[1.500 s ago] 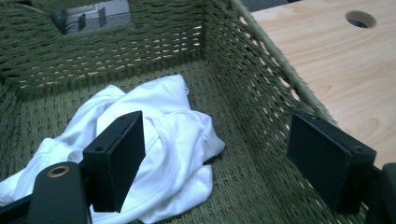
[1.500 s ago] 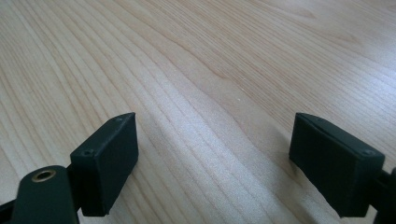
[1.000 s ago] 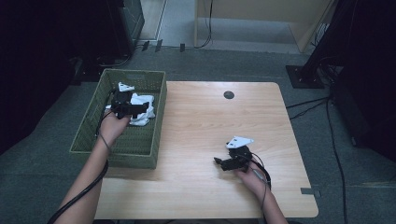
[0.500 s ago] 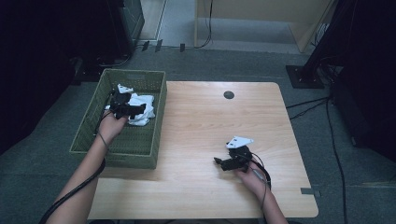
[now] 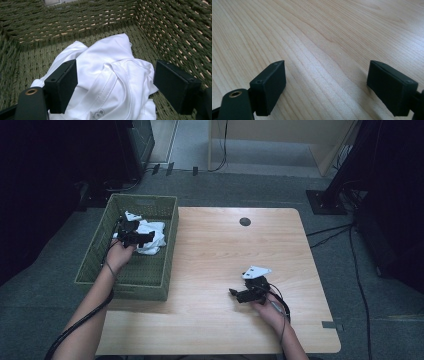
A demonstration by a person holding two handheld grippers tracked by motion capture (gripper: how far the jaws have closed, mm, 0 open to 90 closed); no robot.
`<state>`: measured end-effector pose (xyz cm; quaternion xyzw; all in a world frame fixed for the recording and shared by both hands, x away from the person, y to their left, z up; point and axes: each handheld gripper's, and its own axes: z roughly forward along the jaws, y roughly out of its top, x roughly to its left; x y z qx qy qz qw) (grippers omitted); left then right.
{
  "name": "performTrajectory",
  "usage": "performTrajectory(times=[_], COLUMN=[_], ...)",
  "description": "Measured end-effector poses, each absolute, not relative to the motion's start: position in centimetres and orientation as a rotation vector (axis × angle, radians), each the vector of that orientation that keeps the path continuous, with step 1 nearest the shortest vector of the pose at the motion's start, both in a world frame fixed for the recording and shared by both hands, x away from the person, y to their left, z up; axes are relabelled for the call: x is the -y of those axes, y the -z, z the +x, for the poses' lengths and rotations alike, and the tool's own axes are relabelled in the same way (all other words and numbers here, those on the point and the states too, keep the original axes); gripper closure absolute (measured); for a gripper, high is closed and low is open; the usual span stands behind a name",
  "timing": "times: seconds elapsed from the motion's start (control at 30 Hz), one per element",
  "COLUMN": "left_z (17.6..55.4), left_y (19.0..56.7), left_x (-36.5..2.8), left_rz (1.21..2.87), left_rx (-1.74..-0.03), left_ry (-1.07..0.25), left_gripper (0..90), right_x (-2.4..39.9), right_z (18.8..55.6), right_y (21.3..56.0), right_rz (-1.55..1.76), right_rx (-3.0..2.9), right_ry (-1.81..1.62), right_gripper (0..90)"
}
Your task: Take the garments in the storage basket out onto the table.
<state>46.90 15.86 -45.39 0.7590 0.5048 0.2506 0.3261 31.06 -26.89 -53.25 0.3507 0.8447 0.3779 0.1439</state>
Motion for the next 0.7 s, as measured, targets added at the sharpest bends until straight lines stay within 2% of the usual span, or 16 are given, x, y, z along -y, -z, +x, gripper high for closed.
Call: performTrajectory(times=[0.5, 0.7], left_z=[48.1, 48.4], left_y=[46.4, 46.6], left_x=[-16.2, -16.5], left_rz=[1.980, 1.985], left_rx=[-1.344, -1.342], left_ry=[-0.637, -0.671], left_gripper=[20.2, 20.2], right_x=[26.9, 26.9], right_z=[31.1, 31.1], right_y=[53.3, 53.3], right_rz=[1.010, 1.007], right_rx=[-2.436, -2.437], right_ry=[-1.089, -1.089], right_gripper=[15.9, 16.0])
